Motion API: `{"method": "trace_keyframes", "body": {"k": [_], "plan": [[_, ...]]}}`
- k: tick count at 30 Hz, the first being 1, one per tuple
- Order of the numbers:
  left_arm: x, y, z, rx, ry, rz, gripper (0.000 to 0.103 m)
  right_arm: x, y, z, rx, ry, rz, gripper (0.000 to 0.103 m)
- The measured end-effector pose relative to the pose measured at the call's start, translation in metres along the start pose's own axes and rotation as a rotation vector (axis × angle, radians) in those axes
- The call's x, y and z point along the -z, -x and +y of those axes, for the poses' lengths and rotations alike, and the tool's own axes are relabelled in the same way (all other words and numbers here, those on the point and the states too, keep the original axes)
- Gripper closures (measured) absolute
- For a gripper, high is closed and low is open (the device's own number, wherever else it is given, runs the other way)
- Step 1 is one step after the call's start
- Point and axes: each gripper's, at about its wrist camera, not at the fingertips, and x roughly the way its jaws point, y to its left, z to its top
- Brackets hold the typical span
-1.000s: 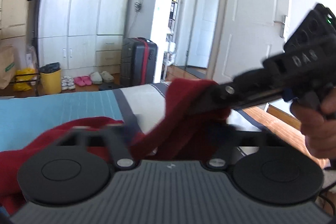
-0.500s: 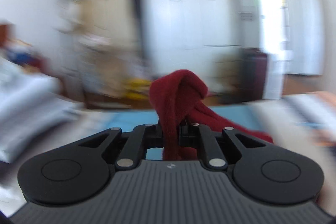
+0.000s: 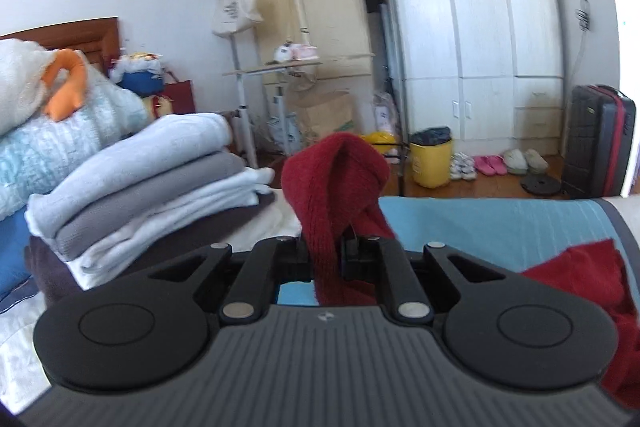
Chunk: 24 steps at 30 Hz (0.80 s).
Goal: Fold clothes
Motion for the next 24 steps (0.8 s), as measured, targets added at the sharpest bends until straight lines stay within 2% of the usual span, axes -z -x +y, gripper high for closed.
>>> {"method": "trace_keyframes", "body": {"k": [3, 6, 8, 11, 12, 14, 15, 16, 18, 22, 24], "plan": [[-0.002, 0.005, 0.023, -0.024, 0.065, -0.025, 0.093, -0.036, 0.036, -0.028, 0.161, 0.033, -0.096, 0.093], [-0.007, 0.007, 0.038, -0.052, 0.096, -0.077, 0.093, -0.077, 0.070, -0.080, 0.259, 0.005, -0.123, 0.093], [-0.006, -0.001, 0.040, -0.037, 0.109, -0.098, 0.093, -0.105, 0.086, -0.115, 0.336, -0.007, -0.161, 0.093], [-0.005, -0.016, 0.044, 0.009, 0.185, -0.086, 0.093, -0.148, 0.100, -0.170, 0.449, -0.130, -0.221, 0.093], [-0.004, -0.021, 0.045, 0.028, 0.220, -0.076, 0.092, -0.160, 0.100, -0.187, 0.453, -0.172, -0.232, 0.090], [-0.001, -0.027, 0.041, 0.048, 0.239, -0.063, 0.089, -0.171, 0.087, -0.217, 0.398, -0.244, -0.170, 0.076], [0.002, -0.032, 0.034, 0.024, 0.200, -0.054, 0.085, -0.167, 0.076, -0.229, 0.368, -0.286, -0.114, 0.057], [0.005, -0.037, 0.027, 0.001, 0.160, -0.044, 0.081, -0.161, 0.067, -0.239, 0.336, -0.327, -0.062, 0.047], [0.014, -0.049, 0.018, -0.036, 0.085, -0.001, 0.068, -0.134, 0.053, -0.245, 0.283, -0.376, -0.007, 0.047], [0.022, -0.060, 0.021, -0.043, 0.099, 0.099, 0.068, -0.070, 0.051, -0.219, 0.243, -0.327, -0.001, 0.047], [0.025, -0.066, 0.022, -0.047, 0.106, 0.150, 0.060, -0.043, 0.059, -0.200, 0.219, -0.290, -0.010, 0.047]]}}
